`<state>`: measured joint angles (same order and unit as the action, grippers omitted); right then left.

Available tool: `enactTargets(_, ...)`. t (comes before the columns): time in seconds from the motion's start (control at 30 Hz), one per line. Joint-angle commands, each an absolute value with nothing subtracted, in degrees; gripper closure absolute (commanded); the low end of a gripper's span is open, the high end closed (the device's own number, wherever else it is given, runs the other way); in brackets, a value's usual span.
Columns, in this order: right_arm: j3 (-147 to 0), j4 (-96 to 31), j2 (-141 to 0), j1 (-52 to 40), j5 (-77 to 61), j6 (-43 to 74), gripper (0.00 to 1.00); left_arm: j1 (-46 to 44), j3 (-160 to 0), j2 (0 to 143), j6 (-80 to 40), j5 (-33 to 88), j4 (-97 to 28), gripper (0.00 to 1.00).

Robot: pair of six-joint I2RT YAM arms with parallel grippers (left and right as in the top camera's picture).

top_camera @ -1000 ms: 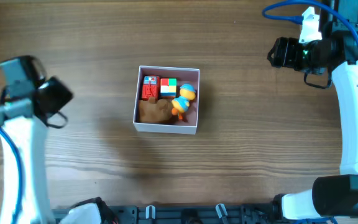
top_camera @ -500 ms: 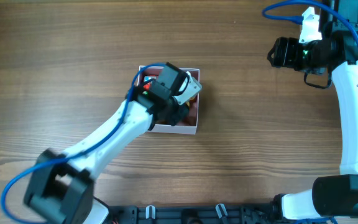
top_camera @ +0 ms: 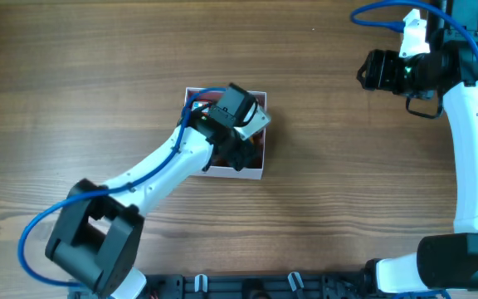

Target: Pack container

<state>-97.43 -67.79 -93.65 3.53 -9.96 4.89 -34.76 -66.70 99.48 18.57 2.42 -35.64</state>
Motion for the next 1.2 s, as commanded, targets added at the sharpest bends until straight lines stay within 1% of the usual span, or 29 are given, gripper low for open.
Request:
enactTargets(0.0,-97.0,-67.8,-94.3,3.4,-8.8,4.5,0.19,-34.8,-70.3,92.7,18.9,1.8,-35.5,0.21)
enactTargets(0.07,-97.0,-67.8,-94.3,3.4,-8.8,4.5,0.19,-34.6,-70.6,89.2,18.2,-0.9,-35.5,0.20)
enactTargets(0.1,-97.0,-67.8,-94.3,3.4,-8.8,4.5,0.19,-33.7,-70.6,86.6,14.3,-5.3,-35.6,0.16)
enactTargets(0.17,-97.0,-67.8,-94.3,3.4,-8.8,4.4,0.20,-29.8,-70.6,82.5,9.3,-7.2,-37.1,0.13)
enactTargets(0.23,-97.0,-67.8,-94.3,3.4,-8.8,4.5,0.29,-24.3,-70.6,78.3,4.9,-7.2,-39.9,0.09)
enactTargets(0.27,-97.0,-67.8,-94.3,3.4,-8.9,4.5,0.36,-20.6,-70.6,76.1,2.4,-7.2,-41.7,0.05)
enactTargets(0.3,-96.9,-67.8,-94.4,2.9,-9.0,4.5,0.49,-16.3,-70.6,73.8,0.1,-7.2,-43.4,0.03)
enactTargets(0.33,-96.5,-67.5,-94.7,2.0,-9.0,4.4,0.64,-10.0,-70.6,71.3,-3.5,-7.1,-45.4,0.00)
enactTargets(0.37,-95.6,-67.0,-95.5,0.6,-9.0,4.4,0.75,-4.5,-70.6,69.6,-6.1,-6.9,-46.9,0.00)
enactTargets(0.4,-94.5,-66.3,-97.2,-1.3,-9.0,4.5,0.88,0.7,-70.6,69.0,-8.4,-5.7,-48.4,0.00)
enactTargets(0.47,-93.1,-65.5,-100.2,-4.0,-9.0,4.5,0.96,5.9,-70.5,69.3,-8.4,0.2,-50.1,0.00)
enactTargets(0.5,-93.0,-65.3,-102.6,-6.0,-9.0,4.5,0.96,8.0,-70.5,69.8,-8.4,2.9,-50.8,0.00)
enactTargets(0.57,-93.0,-64.2,-106.7,-9.4,-9.0,4.5,0.96,9.6,-70.5,71.2,-8.4,3.8,-51.3,0.01)
enactTargets(0.7,-93.0,-60.8,-112.4,-14.6,-9.3,4.5,0.96,9.5,-70.5,74.6,-8.4,4.1,-51.3,0.00)
enactTargets(0.8,-93.0,-56.3,-114.9,-17.2,-13.2,2.9,0.95,9.5,-70.5,77.2,-8.4,5.5,-51.3,0.01)
enactTargets(0.9,-93.0,-53.1,-115.5,-18.7,-15.9,2.3,0.94,9.5,-70.5,79.0,-8.4,5.5,-51.3,0.01)
enactTargets(1.17,-93.0,-52.5,-118.6,-19.1,-18.2,1.5,0.93,9.5,-70.5,79.0,-8.4,5.5,-51.3,0.00)
